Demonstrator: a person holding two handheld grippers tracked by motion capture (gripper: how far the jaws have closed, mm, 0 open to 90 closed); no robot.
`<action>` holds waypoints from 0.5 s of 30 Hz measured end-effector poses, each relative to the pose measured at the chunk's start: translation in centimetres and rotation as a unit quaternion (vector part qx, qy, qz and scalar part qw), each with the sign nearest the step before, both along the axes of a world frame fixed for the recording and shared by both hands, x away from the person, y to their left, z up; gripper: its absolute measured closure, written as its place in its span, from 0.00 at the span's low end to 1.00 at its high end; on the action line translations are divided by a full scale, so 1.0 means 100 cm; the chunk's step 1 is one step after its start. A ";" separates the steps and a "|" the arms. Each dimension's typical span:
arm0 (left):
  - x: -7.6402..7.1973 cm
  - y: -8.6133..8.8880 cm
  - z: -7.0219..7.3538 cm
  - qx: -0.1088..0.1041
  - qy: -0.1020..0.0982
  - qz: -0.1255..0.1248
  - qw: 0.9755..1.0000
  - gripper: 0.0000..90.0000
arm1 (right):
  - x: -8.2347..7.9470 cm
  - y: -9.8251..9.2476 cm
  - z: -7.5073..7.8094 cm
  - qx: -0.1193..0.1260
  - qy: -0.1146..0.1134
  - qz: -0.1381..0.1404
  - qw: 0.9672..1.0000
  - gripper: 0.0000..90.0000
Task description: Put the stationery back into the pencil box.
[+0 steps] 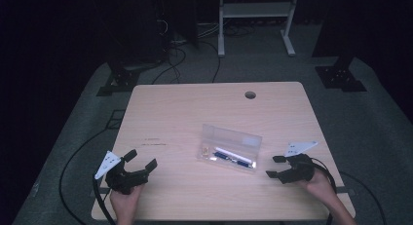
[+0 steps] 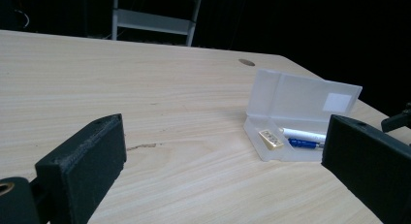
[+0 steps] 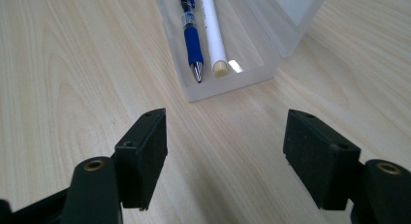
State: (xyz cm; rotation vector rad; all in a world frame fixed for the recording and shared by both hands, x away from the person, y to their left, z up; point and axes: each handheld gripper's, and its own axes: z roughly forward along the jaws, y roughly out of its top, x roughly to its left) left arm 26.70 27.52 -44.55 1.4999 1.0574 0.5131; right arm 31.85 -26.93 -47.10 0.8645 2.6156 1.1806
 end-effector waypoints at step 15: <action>0.000 -0.001 0.000 0.005 0.000 -0.003 1.000 0.01 | -0.007 -0.014 -0.004 -0.005 0.002 -0.015 1.000 0.35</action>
